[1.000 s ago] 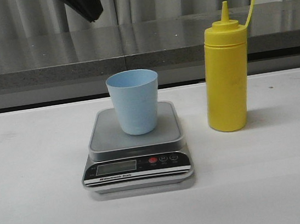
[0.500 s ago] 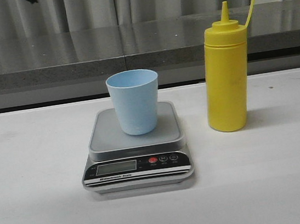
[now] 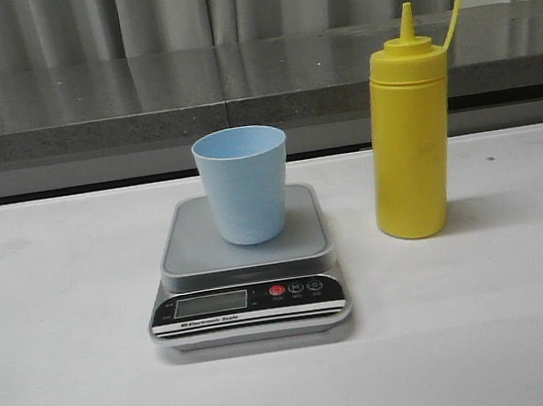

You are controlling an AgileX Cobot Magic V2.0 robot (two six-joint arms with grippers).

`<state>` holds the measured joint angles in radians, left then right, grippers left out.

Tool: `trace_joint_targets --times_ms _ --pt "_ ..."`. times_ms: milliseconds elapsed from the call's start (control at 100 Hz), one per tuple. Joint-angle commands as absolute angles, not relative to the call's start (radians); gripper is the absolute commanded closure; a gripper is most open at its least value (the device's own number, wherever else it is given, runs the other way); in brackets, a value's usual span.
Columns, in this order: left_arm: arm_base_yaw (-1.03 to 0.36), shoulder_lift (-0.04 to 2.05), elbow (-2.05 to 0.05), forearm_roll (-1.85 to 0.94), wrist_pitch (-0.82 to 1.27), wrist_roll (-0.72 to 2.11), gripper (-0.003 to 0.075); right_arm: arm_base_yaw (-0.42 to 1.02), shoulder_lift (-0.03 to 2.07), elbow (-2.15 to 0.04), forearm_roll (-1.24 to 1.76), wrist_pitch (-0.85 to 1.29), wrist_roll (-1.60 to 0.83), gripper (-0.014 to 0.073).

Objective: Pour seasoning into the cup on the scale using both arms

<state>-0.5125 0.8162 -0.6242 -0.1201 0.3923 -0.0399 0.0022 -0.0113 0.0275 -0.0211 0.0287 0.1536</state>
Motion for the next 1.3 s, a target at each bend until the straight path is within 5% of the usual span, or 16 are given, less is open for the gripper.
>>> trace_joint_targets --times_ms 0,590,1290 --pt "-0.509 0.736 -0.581 -0.1 0.291 -0.057 0.0741 -0.004 -0.032 0.01 -0.03 -0.057 0.146 0.0652" --pt "-0.483 0.475 -0.12 -0.096 -0.082 -0.057 0.0741 -0.004 -0.032 0.01 -0.03 -0.057 0.146 0.0652" --pt "-0.481 0.477 -0.102 -0.084 -0.083 -0.057 0.0741 -0.004 -0.032 0.01 -0.03 -0.057 0.146 0.0652"
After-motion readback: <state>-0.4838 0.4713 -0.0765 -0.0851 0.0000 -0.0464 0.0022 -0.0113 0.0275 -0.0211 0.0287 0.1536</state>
